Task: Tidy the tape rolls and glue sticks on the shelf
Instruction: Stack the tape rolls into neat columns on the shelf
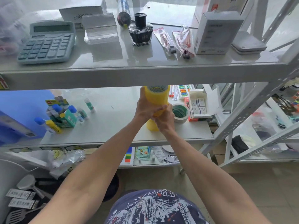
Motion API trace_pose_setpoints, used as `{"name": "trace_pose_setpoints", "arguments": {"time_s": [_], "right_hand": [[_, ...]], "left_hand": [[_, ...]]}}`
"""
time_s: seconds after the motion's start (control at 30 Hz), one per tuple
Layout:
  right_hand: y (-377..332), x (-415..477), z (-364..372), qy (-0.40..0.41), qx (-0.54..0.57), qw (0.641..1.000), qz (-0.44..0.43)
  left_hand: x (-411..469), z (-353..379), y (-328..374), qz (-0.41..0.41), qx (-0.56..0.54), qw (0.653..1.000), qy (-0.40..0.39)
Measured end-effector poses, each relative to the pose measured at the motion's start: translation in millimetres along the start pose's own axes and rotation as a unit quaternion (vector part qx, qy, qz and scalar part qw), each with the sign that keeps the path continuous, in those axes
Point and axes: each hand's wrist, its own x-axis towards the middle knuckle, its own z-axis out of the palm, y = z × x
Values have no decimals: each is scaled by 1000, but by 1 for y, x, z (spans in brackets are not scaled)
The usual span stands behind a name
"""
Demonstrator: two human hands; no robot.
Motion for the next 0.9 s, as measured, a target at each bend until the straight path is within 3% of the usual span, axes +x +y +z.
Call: {"name": "trace_pose_setpoints", "arguments": {"time_s": [0.57,0.7,0.8,0.9], "right_hand": [[-4,-6,6,-2,-3,1000,-10],[-4,-16,14,-30,-155,987,22],[-6,-27,18,-83,-282,951,93],[-16,-37,20,-142,-371,913,94]], "left_hand": [[2,-4,-12,-33,29,999,-3],[-1,-8,-9,-37,36,999,-17],[-4,-13,-11,-30,38,998,-47],[-12,-28,-25,-65,64,993,-74]]}}
